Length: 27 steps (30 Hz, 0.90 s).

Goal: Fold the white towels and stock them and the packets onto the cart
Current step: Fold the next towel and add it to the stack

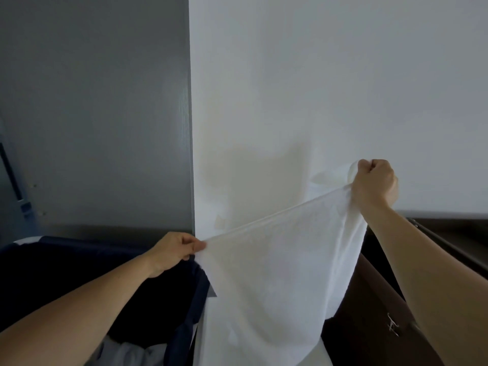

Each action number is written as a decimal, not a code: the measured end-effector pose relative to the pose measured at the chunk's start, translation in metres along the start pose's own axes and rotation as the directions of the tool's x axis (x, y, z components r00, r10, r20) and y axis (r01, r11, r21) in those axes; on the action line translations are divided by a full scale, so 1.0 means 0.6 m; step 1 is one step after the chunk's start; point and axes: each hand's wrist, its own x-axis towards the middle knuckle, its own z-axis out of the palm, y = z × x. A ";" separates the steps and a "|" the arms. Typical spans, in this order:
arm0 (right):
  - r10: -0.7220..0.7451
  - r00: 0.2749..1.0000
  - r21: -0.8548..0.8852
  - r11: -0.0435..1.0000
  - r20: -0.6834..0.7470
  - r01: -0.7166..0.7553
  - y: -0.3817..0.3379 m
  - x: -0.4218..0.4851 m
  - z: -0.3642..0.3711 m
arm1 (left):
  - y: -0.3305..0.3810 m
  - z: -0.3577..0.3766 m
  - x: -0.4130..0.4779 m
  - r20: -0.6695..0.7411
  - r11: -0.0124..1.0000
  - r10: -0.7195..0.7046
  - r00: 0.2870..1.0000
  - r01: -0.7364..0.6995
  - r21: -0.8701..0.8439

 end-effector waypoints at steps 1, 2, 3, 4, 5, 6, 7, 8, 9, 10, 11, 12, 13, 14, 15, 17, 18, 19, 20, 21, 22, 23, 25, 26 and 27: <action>0.009 1.000 -0.003 1.000 0.001 -0.009 0.002 0.001 -0.001 | 0.006 0.000 0.001 -0.013 1.000 0.015 1.000 -0.015 -0.027; 0.019 1.000 -0.007 1.000 0.002 -0.019 0.005 0.003 -0.002 | 0.012 0.001 0.002 -0.022 0.998 0.024 0.999 -0.026 -0.064; 0.028 1.000 -0.014 1.000 0.000 -0.028 0.009 0.006 -0.003 | 0.018 0.003 0.002 -0.032 0.993 0.028 0.999 -0.032 -0.114; 0.037 0.999 -0.019 0.999 -0.005 -0.037 0.014 0.008 -0.003 | 0.023 0.004 0.003 -0.045 0.983 0.030 0.999 -0.038 -0.178; 0.047 0.999 -0.026 0.999 -0.011 -0.047 0.019 0.012 -0.003 | 0.028 0.006 0.002 -0.062 0.971 0.028 0.998 -0.042 -0.237; 0.057 0.998 -0.032 0.998 -0.016 -0.057 0.025 0.015 -0.003 | 0.031 0.007 0.004 -0.080 0.956 0.020 0.997 -0.043 -0.291; 0.067 0.998 -0.041 0.997 -0.018 -0.067 0.031 0.018 -0.003 | 0.033 0.008 0.004 -0.094 0.941 0.005 0.996 -0.037 -0.338; 0.075 0.997 -0.048 0.996 -0.015 -0.076 0.038 0.020 -0.004 | 0.034 0.009 0.005 -0.099 0.924 -0.013 0.995 -0.026 -0.382; 0.083 0.997 -0.054 0.995 -0.008 -0.083 0.045 0.021 -0.004 | 0.034 0.011 0.006 -0.100 0.907 -0.029 0.995 -0.016 -0.421; 0.091 0.996 -0.058 0.994 0.001 -0.091 0.051 0.020 -0.004 | 0.033 0.014 0.007 -0.093 0.885 -0.050 0.994 0.001 -0.466; 0.097 0.995 -0.062 0.993 0.008 -0.097 0.055 0.018 -0.003 | 0.031 0.017 0.007 -0.083 0.862 -0.074 0.994 0.021 -0.506; 0.102 0.995 -0.069 0.992 0.013 -0.101 0.059 0.016 0.000 | 0.029 0.020 0.008 -0.075 0.843 -0.101 0.992 0.045 -0.536; 0.110 0.994 -0.086 0.990 0.020 -0.107 0.063 0.014 0.003 | 0.028 0.023 0.009 -0.067 0.831 -0.133 0.989 0.075 -0.551; 0.129 0.991 -0.112 0.986 0.039 -0.124 0.067 0.012 0.006 | 0.025 0.025 0.014 -0.062 0.816 -0.173 0.983 0.108 -0.569; 0.160 0.985 -0.146 0.978 0.068 -0.149 0.072 0.010 0.010 | 0.023 0.027 0.019 -0.061 0.785 -0.217 0.974 0.137 -0.604; 0.237 0.963 -0.209 0.956 0.128 -0.207 0.085 0.003 0.019 | 0.017 0.033 0.034 -0.070 0.691 -0.317 0.946 0.180 -0.700; 0.265 0.952 -0.234 0.945 0.149 -0.227 0.095 -0.003 0.025 | 0.015 0.037 0.039 -0.084 0.644 -0.366 0.927 0.187 -0.742; 0.288 0.943 -0.259 0.936 0.169 -0.239 0.103 -0.010 0.032 | 0.014 0.041 0.040 -0.105 0.610 -0.409 0.907 0.186 -0.770; 0.301 0.935 -0.282 0.928 0.188 -0.243 0.112 -0.017 0.040 | 0.012 0.046 0.043 -0.129 0.589 -0.445 0.886 0.181 -0.788; 0.302 0.928 -0.302 0.925 0.216 -0.231 0.120 -0.026 0.048 | 0.009 0.051 0.044 -0.156 0.581 -0.477 0.865 0.177 -0.794; 0.295 0.924 -0.320 0.924 0.246 -0.209 0.127 -0.035 0.056 | 0.003 0.059 0.045 -0.181 0.583 -0.500 0.847 0.175 -0.794; 0.278 0.920 -0.335 0.925 0.277 -0.179 0.132 -0.044 0.062 | 0.000 0.067 0.042 -0.212 0.592 -0.522 0.826 0.172 -0.788; 0.235 0.922 -0.353 0.928 0.309 -0.119 0.140 -0.056 0.072 | -0.001 0.077 0.040 -0.292 0.626 -0.531 0.795 0.135 -0.768; 0.218 0.925 -0.358 0.928 0.310 -0.099 0.142 -0.057 0.074 | -0.003 0.079 0.044 -0.308 0.624 -0.524 0.794 0.111 -0.774; 0.206 0.928 -0.362 0.928 0.312 -0.084 0.142 -0.057 0.073 | -0.002 0.077 0.049 -0.315 0.619 -0.527 0.790 0.103 -0.778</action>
